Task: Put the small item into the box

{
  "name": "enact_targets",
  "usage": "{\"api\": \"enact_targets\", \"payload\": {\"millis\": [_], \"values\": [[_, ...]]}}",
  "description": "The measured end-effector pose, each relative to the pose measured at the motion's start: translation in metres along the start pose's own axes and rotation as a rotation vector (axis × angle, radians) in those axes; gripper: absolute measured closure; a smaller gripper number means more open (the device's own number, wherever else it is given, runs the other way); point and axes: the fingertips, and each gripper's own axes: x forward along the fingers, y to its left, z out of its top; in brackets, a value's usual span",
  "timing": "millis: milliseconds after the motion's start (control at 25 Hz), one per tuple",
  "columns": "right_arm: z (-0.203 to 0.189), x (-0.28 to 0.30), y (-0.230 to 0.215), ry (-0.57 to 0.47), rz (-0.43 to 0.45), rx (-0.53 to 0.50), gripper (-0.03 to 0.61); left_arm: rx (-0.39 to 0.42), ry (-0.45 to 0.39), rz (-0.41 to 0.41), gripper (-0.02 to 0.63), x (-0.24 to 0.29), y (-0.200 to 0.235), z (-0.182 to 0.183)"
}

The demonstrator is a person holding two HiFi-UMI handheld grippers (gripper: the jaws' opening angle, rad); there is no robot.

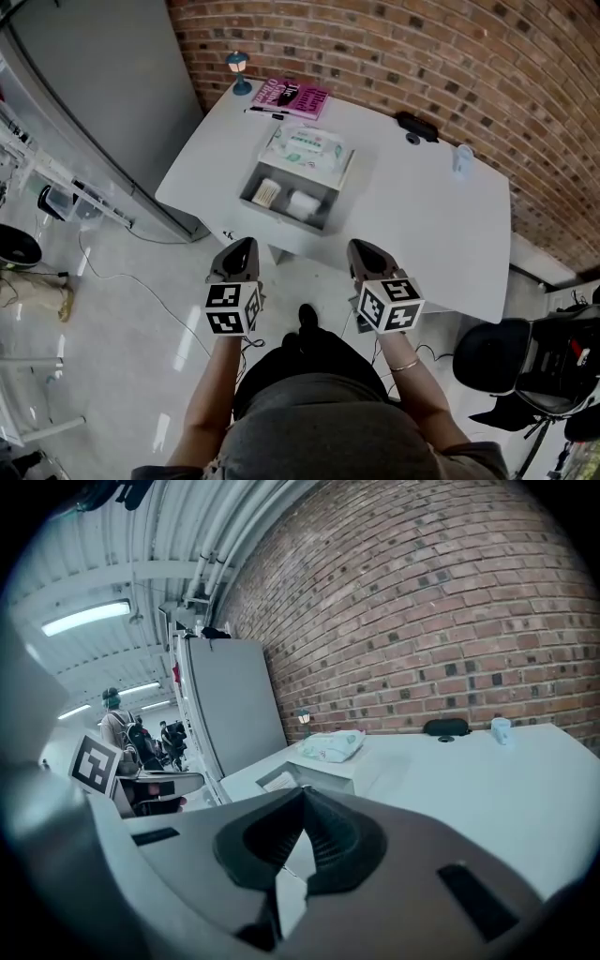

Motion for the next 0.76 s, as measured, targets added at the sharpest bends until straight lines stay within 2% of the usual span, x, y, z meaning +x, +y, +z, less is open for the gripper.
{"api": "enact_targets", "payload": {"millis": [760], "values": [[-0.004,0.0074,0.0028,0.036,0.008,-0.037,0.577,-0.008,0.004,0.0,0.588,-0.0002,-0.0015,-0.0024]]}}
